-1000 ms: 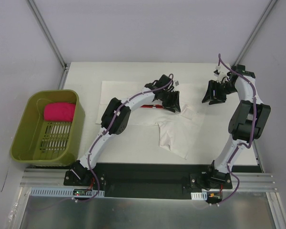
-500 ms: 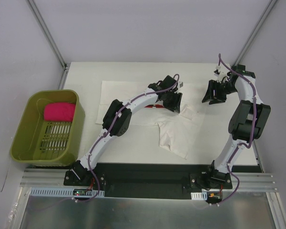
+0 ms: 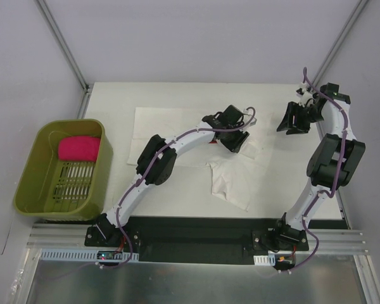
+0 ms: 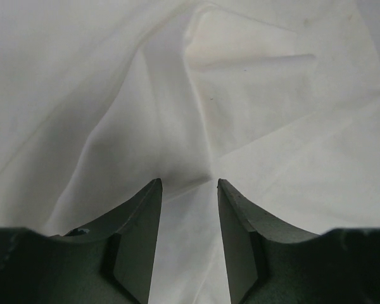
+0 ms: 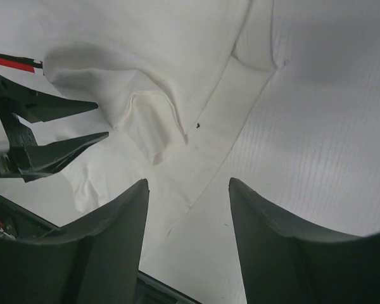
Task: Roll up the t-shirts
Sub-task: Fold the T-shirt at the center of the board.
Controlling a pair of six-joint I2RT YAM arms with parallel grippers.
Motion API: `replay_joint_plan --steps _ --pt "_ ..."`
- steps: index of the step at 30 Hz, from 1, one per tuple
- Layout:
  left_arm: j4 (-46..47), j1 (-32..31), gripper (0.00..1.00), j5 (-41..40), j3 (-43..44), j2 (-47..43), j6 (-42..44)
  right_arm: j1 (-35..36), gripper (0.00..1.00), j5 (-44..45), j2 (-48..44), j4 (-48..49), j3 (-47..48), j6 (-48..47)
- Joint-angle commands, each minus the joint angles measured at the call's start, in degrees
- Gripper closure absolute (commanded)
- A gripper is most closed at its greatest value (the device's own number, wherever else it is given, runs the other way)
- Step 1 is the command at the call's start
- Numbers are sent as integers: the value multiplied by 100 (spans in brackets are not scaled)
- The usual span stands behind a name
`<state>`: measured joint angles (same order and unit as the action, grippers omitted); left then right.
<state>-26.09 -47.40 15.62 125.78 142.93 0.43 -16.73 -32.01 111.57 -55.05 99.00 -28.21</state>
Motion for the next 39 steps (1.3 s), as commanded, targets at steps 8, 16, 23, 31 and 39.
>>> replay_joint_plan --steps 8,16,23,31,39 --pt "315 -244 62 -445 9 -161 344 -216 43 -271 172 -103 242 131" --pt "306 -244 68 -612 -343 -283 546 -217 43 -350 190 -59 181 184" --pt "306 -235 81 -639 -396 -266 555 -190 43 -341 207 -59 216 149" --pt "297 -7 100 71 -440 -845 327 486 60 -87 471 -629 84 -878" --pt "306 283 100 354 -765 -1119 -33 1031 55 168 989 -630 76 -1011"
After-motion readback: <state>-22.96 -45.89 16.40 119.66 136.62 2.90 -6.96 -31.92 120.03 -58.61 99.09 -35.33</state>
